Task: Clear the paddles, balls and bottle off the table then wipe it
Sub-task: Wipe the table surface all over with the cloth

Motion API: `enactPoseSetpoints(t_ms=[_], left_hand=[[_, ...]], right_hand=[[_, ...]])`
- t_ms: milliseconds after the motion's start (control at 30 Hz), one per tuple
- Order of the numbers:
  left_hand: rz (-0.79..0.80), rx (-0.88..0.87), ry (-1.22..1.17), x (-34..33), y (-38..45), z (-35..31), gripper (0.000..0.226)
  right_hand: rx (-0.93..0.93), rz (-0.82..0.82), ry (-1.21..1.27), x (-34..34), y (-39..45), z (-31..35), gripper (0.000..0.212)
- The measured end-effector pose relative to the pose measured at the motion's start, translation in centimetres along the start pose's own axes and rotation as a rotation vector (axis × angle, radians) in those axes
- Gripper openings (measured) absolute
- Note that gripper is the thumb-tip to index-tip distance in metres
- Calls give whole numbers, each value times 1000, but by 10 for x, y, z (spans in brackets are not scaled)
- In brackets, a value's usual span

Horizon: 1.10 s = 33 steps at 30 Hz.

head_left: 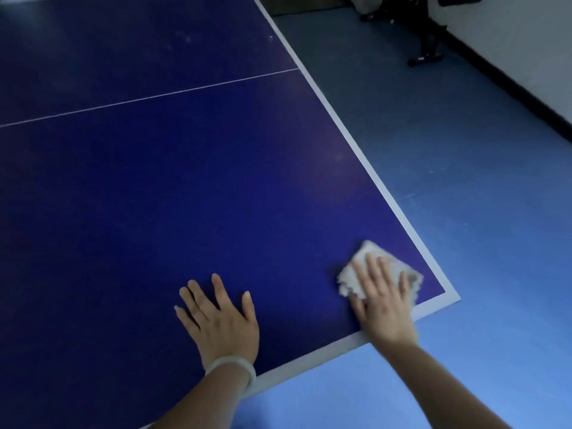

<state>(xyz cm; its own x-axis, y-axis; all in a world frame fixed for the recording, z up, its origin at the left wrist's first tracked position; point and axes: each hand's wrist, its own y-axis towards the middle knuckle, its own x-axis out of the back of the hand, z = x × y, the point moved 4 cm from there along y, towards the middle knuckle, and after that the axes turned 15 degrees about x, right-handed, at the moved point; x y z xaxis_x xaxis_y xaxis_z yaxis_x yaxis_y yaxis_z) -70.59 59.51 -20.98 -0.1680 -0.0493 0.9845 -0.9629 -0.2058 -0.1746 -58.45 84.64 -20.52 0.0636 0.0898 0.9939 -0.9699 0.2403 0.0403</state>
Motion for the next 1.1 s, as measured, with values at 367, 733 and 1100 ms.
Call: enactPoseSetpoints(t_ms=[367,733,1100], left_hand=[[-2,7,7,6,0,0,80],[-15,48,-36,2,0,-3,81],[75,269,-63,21,-3,-44,68]], right_hand=[[144,107,92,-8,23,56,63],[83,170,98,10,67,-61,70],[-183,148,508,22,84,-135,64]])
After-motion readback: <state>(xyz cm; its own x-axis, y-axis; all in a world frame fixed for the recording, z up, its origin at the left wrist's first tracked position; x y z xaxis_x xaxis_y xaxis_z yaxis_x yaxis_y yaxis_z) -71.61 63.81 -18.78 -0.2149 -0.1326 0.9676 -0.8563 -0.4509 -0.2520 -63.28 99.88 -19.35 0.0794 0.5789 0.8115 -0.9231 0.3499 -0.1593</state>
